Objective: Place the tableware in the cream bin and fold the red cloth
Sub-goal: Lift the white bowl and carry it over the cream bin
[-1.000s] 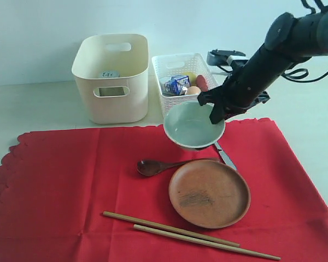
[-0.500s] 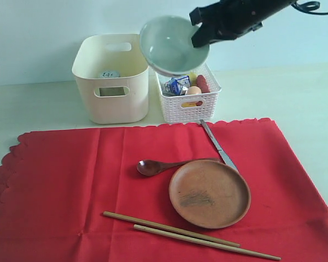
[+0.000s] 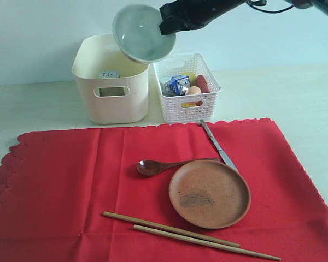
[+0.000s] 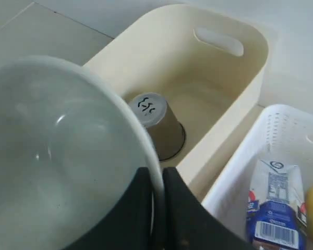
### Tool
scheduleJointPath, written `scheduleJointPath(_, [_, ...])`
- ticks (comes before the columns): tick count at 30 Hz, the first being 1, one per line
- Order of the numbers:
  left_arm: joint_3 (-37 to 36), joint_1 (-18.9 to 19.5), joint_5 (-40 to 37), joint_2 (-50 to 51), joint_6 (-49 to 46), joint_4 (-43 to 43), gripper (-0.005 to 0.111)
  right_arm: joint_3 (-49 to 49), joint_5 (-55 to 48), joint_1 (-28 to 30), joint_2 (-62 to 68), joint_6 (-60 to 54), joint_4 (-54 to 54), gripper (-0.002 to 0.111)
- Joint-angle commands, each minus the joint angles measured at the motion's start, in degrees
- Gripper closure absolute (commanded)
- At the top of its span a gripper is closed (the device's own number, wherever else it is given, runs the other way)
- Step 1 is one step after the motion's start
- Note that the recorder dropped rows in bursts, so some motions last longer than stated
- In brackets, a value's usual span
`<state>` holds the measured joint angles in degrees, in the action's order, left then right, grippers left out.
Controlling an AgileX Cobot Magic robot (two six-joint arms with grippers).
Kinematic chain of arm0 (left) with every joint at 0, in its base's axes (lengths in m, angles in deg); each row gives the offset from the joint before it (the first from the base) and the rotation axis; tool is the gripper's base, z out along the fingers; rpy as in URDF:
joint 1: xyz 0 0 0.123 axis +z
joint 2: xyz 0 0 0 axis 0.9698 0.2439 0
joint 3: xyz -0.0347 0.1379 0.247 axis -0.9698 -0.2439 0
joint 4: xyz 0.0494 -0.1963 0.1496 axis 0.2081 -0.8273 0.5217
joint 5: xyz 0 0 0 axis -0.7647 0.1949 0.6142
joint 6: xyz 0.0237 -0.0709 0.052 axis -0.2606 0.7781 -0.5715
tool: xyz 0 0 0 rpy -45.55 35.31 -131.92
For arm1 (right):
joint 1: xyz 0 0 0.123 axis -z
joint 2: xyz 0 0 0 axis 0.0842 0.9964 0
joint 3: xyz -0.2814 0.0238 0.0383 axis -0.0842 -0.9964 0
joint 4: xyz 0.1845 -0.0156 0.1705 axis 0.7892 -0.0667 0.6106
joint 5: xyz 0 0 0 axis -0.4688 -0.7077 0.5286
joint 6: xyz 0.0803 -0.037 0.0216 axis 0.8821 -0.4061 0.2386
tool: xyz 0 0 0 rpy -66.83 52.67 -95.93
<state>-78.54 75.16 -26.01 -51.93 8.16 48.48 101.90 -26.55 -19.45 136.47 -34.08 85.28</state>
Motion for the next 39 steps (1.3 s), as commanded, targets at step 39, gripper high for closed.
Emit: scheduleJointPath(39, [-0.19, 0.18, 0.73, -0.34, -0.17, -0.17, 0.107, 8.80, 17.17, -1.70, 9.63, -61.26, 18.05, 0.108])
